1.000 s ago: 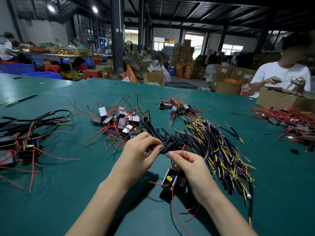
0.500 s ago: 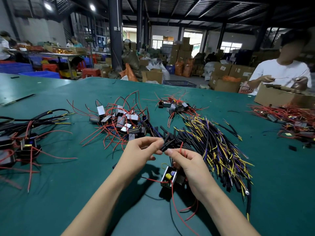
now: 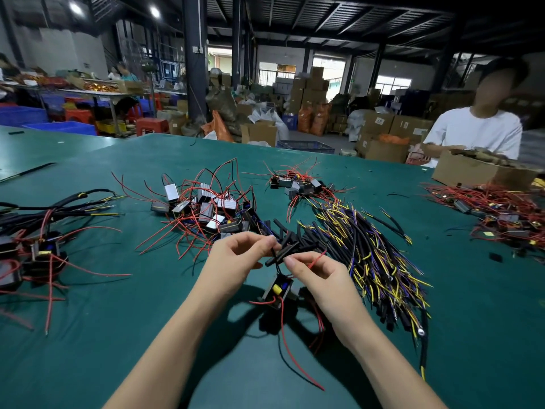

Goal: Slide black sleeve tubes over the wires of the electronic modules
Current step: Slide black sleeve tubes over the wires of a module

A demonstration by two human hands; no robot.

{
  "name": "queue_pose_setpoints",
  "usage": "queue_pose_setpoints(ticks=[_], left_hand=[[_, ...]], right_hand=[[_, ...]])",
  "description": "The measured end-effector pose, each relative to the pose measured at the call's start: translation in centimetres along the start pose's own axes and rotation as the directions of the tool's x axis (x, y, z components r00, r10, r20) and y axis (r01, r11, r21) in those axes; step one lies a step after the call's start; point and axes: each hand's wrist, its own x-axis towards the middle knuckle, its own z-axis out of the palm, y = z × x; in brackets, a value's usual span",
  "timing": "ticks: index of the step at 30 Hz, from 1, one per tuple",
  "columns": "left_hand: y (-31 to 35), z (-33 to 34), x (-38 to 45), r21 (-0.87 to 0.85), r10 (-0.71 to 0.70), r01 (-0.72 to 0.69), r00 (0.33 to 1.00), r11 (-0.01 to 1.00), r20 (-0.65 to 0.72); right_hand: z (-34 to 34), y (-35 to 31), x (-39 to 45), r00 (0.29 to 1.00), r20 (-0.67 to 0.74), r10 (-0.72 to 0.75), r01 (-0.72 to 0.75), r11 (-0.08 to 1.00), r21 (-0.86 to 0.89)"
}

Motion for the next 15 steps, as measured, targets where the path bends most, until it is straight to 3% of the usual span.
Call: queue_pose_setpoints(ticks=[3,6,7,9,12,15], left_hand=[[0.6,-1.0,0.0,0.076,0.068,-0.073,0.996,0.994,0.060],[0.6,-1.4,0.0,0.193,0.100,-0.113,0.992,0.975,0.077],[0.6,-1.3,-0.1,0.200,0.108,-0.119,0.992,0.972,0.066],[0.4,-1.0,-0.2,0.190,0.123,-0.129,0.992,0.973,0.040],[0.3,-0.5,-0.3,0.155,0.136,-0.137,0.991,0.978,0.018],[0.1,-0.1,-0.3,0.138,0.145,-0.143,0.989,0.980,-0.001]], right_hand=[[-0.9,-0.8,0.2,0.999,0.039,0.004,-0.004,1.000,0.020],[-2.1,-1.1,2.0,0.983,-0.144,0.113,-0.094,0.987,0.132],[-2.4,-1.0,2.7,0.973,-0.202,0.110,-0.095,0.992,0.080],[-2.7,-0.6,4.4,0.969,-0.248,0.001,-0.057,0.974,-0.218],[-1.9,-0.2,6.3,0.978,-0.054,-0.201,0.112,0.726,-0.679],[-0.5,0.7,7.6,0.937,0.297,-0.185,0.341,0.294,-0.893]])
